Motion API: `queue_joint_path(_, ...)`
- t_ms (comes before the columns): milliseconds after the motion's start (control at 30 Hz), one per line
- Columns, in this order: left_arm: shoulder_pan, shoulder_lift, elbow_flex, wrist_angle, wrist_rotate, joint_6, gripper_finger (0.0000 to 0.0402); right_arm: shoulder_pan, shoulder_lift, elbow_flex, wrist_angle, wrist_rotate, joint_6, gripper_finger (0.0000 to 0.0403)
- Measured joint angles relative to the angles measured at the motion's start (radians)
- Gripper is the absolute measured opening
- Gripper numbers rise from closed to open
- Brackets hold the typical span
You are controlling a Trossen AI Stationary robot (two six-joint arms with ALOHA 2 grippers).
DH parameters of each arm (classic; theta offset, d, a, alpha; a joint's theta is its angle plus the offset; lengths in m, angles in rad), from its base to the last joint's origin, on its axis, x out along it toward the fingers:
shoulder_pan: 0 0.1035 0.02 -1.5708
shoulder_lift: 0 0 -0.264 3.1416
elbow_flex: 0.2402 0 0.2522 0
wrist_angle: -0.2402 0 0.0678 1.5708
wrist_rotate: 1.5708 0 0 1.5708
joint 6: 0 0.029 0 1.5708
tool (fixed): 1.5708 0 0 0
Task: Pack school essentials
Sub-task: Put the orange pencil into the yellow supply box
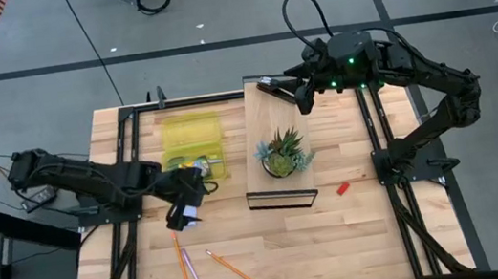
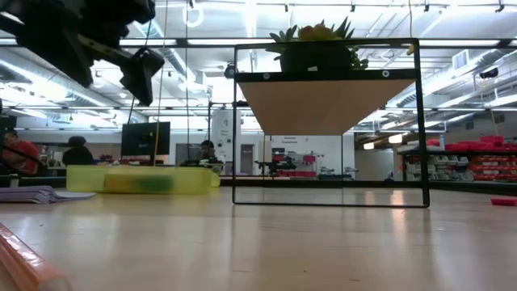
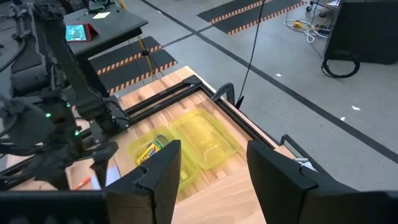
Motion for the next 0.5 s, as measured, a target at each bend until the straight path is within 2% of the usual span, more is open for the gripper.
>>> queue_joint_path(167, -0.07, 0.0, 0.0, 0.023, -0.005, -0.011, 0.0386, 0.0, 0.0, 0.0, 0.0, 0.0, 0.007, 0.019)
queue_joint_path(500, -0.189, 0.0, 0.0, 0.133, -0.033, -0.143, 0.0386, 0.0, 0.0, 0.0, 0.0, 0.0, 0.022, 0.019)
